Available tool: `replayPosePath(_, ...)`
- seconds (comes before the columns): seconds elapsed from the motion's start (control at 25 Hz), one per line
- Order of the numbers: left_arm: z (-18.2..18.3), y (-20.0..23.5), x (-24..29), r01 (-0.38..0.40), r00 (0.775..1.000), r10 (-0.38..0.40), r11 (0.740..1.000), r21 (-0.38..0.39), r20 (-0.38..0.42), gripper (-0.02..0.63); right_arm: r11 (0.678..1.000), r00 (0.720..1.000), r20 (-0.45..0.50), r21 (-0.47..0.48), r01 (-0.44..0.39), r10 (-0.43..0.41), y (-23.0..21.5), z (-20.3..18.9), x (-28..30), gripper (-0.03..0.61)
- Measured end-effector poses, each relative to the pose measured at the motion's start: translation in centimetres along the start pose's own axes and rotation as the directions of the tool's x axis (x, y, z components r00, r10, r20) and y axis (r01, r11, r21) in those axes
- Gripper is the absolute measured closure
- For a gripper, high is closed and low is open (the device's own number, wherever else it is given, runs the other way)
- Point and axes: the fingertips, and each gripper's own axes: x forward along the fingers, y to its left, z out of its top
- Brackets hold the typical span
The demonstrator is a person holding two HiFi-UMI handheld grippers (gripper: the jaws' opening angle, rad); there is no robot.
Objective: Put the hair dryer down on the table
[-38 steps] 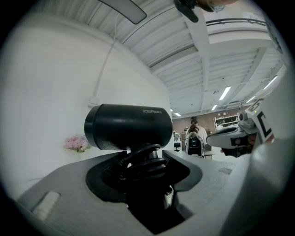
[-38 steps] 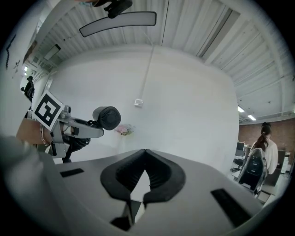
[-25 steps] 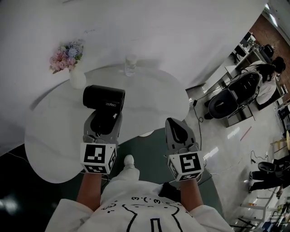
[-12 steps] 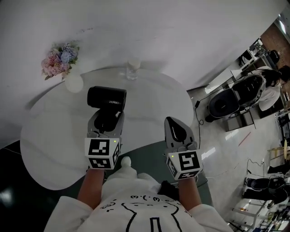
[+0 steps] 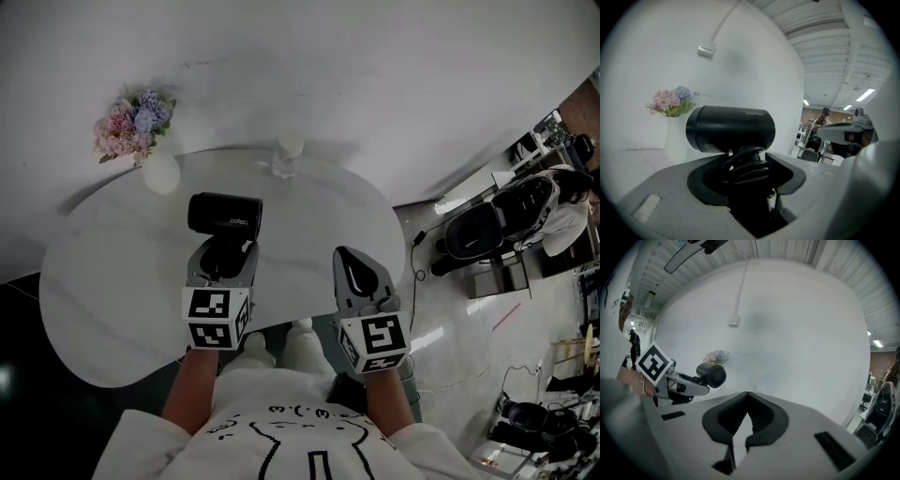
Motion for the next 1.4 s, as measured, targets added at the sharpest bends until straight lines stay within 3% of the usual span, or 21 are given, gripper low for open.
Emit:
replayPosePath(0.56,-2.6,-1.7,6.2,-0.168,0.982,0.158,0.981,-0.094,-0.101,0.373,0.983,0.984,-0.007,-0.047,-0.177,0.177,-5.5,0.0,5.6,0.577)
replayPosePath(0.96,-4.6,-2.3,10.2,-0.228,0.962,0.206,0.967,-0.11,-0.178,0.373,0.96,0.962,-0.029,-0.055,-0.274,0.273,-7.5,-0.8,8.8,0.577)
replayPosePath(1.4,-8.4,-2.1,14.5,-0.264,0.935,0.213,0.953,-0.151,-0.285,0.373,0.951,0.949,-0.079,-0.021,-0.308,0.305,-9.7,-3.2,11.4,0.577)
